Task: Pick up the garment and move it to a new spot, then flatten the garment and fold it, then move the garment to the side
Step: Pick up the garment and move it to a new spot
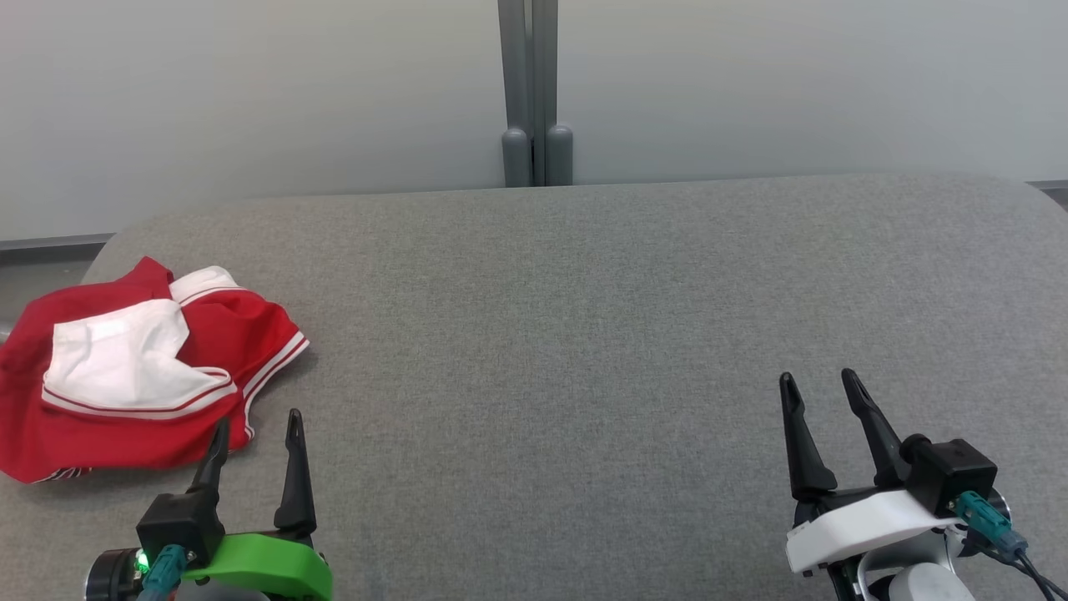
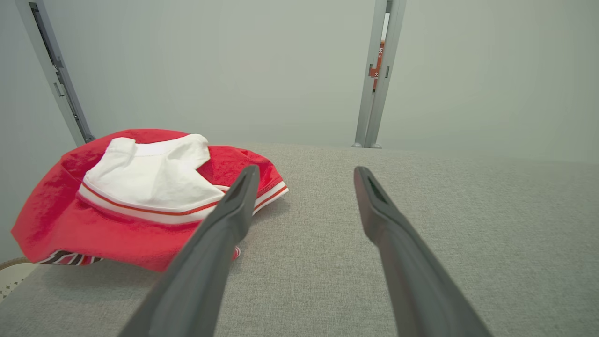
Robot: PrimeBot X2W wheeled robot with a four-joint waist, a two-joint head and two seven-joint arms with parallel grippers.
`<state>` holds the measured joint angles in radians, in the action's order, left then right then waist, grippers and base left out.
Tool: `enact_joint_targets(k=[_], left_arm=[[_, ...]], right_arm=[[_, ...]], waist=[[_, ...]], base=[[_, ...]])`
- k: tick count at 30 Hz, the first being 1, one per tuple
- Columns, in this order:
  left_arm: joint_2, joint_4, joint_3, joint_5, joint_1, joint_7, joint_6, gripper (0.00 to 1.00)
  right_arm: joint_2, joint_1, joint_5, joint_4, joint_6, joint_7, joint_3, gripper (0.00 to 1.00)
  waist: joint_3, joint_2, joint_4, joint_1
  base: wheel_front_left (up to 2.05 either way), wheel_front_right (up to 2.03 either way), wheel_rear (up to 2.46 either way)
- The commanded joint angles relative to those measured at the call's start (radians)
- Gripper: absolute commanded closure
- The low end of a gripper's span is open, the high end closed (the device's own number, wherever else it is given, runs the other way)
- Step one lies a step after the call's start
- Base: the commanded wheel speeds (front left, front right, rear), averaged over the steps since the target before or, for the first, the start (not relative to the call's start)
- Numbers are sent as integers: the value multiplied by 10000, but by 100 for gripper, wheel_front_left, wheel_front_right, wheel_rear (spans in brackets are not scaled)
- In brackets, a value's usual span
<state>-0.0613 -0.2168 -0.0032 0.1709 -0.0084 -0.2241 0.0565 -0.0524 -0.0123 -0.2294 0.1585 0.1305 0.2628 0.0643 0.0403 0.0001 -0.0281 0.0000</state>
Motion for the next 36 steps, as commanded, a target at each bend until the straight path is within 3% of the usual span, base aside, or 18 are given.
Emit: enact_joint_targets(k=[1,16,36], left_arm=[[-99,19,-11,26,78,-5,-65,0],[-262,-64,-91,84,-28,1,-186,0],[-736,-136,139,248,11,100,-399,0]], right_arm=[[-36,72,-44,36,4,32,8,0],[-18,166,-148,74,4,32,109,0],[9,320,-322,195,4,32,302,0]], waist=[[5,-1,-8,0],[-18,-1,-656,0],[8,-1,-3352,0]], base=[[0,0,0],[0,0,0],[0,0,0]])
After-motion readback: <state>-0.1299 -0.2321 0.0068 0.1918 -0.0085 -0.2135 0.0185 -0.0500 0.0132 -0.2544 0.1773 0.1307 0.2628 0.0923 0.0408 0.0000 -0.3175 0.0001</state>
